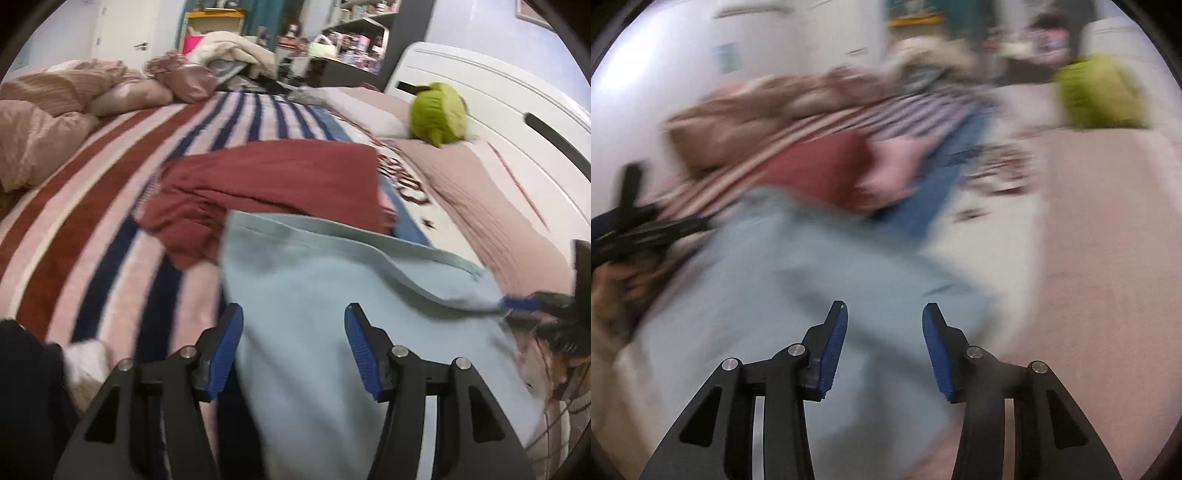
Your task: Fold small clothes
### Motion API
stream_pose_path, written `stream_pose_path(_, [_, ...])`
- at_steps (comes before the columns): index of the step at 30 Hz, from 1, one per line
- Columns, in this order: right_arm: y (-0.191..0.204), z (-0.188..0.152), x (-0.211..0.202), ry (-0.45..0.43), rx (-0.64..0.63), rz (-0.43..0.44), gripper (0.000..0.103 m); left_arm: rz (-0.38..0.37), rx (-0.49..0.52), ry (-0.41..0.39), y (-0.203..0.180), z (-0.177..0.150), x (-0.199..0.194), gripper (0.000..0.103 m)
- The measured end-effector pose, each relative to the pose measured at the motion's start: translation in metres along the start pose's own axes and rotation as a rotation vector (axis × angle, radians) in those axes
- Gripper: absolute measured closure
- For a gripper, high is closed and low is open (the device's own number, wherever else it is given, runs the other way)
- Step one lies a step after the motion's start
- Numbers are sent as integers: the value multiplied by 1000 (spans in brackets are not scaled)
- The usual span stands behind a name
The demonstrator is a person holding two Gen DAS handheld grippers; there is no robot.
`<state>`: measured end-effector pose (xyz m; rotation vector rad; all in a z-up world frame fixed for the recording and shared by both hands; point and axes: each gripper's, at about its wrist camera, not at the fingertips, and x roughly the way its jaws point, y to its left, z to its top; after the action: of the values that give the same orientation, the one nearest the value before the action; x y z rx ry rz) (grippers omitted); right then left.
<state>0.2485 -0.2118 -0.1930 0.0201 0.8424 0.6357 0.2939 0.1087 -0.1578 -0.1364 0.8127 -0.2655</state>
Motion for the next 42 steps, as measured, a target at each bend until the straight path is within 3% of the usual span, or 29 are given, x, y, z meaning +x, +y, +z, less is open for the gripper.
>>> stream_pose_path(2, [10,-2,20,82,-19,77,77,-40,-1,9,-9,-3,-1,49])
stream_pose_path(3, [14,-5,33,118,-28,68,78,-59,-3,13,-14,-5,-1,48])
stream_pose_path(5, [7,0,57,130,-12,-23,80,-63,0,22,-21,-8,0,46])
stream_pose_path(7, [-15,15,66,72,78,-103,95,-36,18,35,-24,-11,4,46])
stream_pose_path(9, [-39,29,70,43,158,-274,94,-20,17,56,-23,-14,9,46])
stream_pose_path(11, [-53,35,70,55,203,-353,88,-32,1,60,-18,-19,6,46])
stream_pose_path(13, [-52,35,60,51,203,-310,87,-52,-17,34,-15,-25,-7,44])
stream_pose_path(16, [-28,26,28,-3,144,-235,74,-119,-56,-6,-12,-40,-36,32])
stream_pose_path(18, [-1,13,8,-8,99,-169,74,-158,-71,-18,-13,-56,-58,25])
stream_pose_path(22, [49,-16,-21,16,5,-4,74,-218,-85,-1,-19,-98,-93,22])
stream_pose_path(25, [87,-37,-32,34,-55,117,74,-274,-168,2,-17,-131,-105,12])
stream_pose_path(27, [105,-45,-30,42,-82,155,76,-330,-237,16,-15,-151,-104,12])
stream_pose_path(29, [125,-48,-27,38,-116,191,89,-398,-302,-1,-15,-164,-100,12])
stream_pose_path(31, [140,-52,-20,61,-149,214,90,-471,-365,-7,-14,-171,-91,12])
stream_pose_path(34, [153,-59,2,162,-180,189,90,-467,-406,-39,-15,-168,-77,13])
stream_pose_path(36, [153,-67,28,273,-204,147,93,-440,-437,-88,-14,-163,-68,27])
stream_pose_path(38, [156,-69,33,252,-227,129,92,-437,-460,-102,-14,-156,-60,42])
stream_pose_path(41, [156,-64,22,238,-214,139,87,-385,-426,-118,-21,-143,-57,80])
stream_pose_path(42, [151,-61,15,228,-193,157,86,-370,-400,-133,-23,-137,-60,83])
